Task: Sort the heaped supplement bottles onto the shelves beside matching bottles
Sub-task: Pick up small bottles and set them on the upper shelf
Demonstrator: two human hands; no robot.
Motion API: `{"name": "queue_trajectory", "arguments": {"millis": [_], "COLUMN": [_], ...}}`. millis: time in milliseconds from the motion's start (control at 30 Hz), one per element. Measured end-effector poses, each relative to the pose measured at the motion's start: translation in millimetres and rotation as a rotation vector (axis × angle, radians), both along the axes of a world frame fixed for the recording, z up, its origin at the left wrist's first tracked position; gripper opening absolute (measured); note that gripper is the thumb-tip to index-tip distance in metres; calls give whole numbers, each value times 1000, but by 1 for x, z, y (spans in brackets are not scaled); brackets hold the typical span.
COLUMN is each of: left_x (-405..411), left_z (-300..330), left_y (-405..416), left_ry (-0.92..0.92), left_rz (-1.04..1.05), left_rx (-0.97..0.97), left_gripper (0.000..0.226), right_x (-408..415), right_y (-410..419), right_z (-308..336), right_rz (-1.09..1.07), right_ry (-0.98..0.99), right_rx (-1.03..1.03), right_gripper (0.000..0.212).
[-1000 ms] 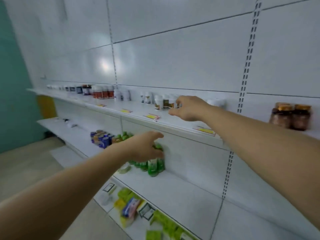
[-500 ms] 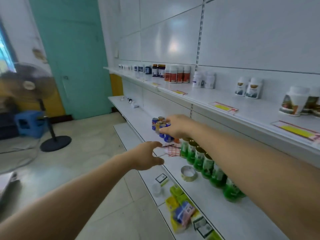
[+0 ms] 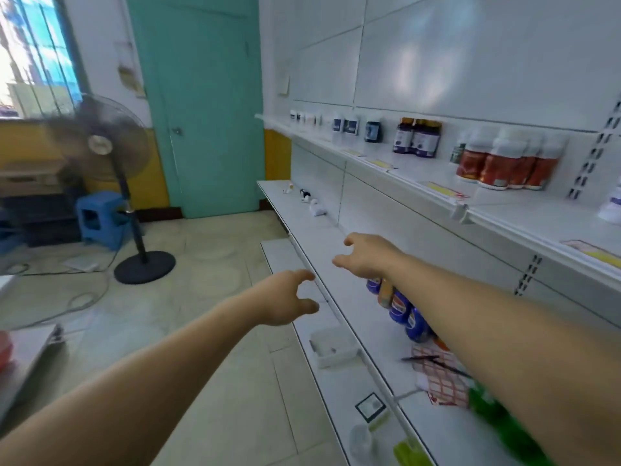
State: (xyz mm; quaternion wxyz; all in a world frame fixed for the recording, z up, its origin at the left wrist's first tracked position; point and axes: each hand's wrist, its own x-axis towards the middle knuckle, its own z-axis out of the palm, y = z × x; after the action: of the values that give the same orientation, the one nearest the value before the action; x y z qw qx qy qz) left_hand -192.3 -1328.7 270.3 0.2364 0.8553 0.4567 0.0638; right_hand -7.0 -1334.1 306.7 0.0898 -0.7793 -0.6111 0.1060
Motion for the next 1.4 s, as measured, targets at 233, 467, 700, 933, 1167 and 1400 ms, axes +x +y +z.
{"name": "queue_trajectory", "arguments": {"millis": [233,467,700,933,1167,1400], "left_x": [-36,-19,24,27,38,49], "left_z": [7,5,-19,-23,-79,-116], "left_y": [216,406,602,793,995,1171], "left_ry": [57,72,81,102,157,256], "left_rz": [-78,-129,-153,-144,-244,-437], "left_rx": [10,3,-17,-52,-91,-189], "left_gripper": [64,65,62,62,62,62], "right_x": [-31,-11,24,31,38,49], "right_y": [216,389,587,772,936,1059], "right_z": [13,7,-14,-18,-92,-141], "right_rz": [-17,-85,-105,-136,-317,-561], "right_ry": [-3,-1,35,91,151,276], "right_rx": [-1,-4,17,-19,-17,-99], "right_gripper": [67,67,64,63,60,60]}}
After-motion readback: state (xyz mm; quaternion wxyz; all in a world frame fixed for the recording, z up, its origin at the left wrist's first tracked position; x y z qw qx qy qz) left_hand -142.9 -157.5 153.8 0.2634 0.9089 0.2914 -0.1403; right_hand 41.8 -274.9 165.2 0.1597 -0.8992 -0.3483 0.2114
